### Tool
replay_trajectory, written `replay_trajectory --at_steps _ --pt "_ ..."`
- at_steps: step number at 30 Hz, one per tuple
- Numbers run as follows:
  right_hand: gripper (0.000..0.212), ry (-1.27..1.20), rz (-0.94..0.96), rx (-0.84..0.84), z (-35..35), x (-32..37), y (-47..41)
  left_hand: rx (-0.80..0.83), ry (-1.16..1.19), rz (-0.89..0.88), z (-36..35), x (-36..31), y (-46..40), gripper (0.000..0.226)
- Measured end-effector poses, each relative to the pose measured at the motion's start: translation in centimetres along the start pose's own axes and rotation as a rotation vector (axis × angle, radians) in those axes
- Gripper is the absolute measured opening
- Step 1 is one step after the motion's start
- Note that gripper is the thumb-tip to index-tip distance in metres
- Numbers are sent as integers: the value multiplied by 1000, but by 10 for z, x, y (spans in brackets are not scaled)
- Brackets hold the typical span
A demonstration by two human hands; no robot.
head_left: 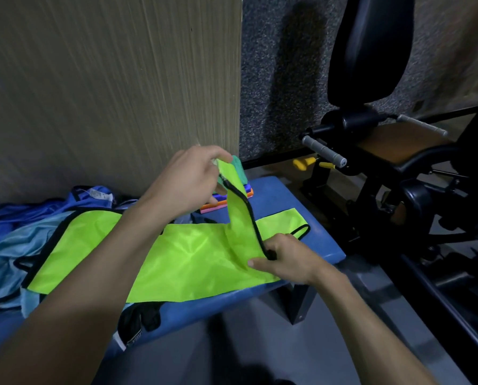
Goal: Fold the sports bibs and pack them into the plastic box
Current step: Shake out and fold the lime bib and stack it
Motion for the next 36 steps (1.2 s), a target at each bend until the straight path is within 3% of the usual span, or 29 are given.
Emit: replay_trajectory --at_steps 2,4,7,9,10,14,18,20,23,27,30,31,32,36 --pt "56 58 -108 140 -4 -12 11 84 -192 -77 -8 -3 -11 45" --pt "49 101 -188 262 -8 -23 20 125 -333 -187 -18 -7 -21 32" --pt "27 56 -176 320 -5 -33 26 163 -311 -298 -36 -10 -30 13" --pt "7 -155 -142 225 6 -34 26 205 -241 -334 -48 -15 -33 8" --pt "10 -298 -126 128 17 -32 26 214 -198 -354 -52 -20 -34 11" --pt "46 -791 3 -236 54 -13 25 171 -126 -446 -71 -44 -40 31" --pt "22 -800 14 -566 65 2 21 212 -75 -463 -99 -53 -47 35" --pt "23 -918 -45 -719 68 -5 23 218 153 -363 -104 -44 -51 31" --pt "12 -1182 -133 -731 69 -16 25 356 456 -43 -120 -3 -48 34" --pt "29 -1375 -225 -657 64 -22 25 677 326 133 -159 50 -17 59" --pt "14 -1369 -244 -693 71 -27 26 674 254 214 -169 83 -12 81" --pt "14 -1380 -261 -728 73 -33 27 668 280 205 -169 89 -13 88" --pt "15 -1390 -287 -760 74 -40 29 659 317 168 -168 90 -14 83" --pt "16 -1329 -424 -852 76 -72 40 584 206 -93 -158 84 -25 41"
Point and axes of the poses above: each hand's wrist, its own y-axis away from the middle knuckle, its own z-axis out of the back of the hand, x = y × z, the point moved 7 cm from there along -y, towards the middle knuckle
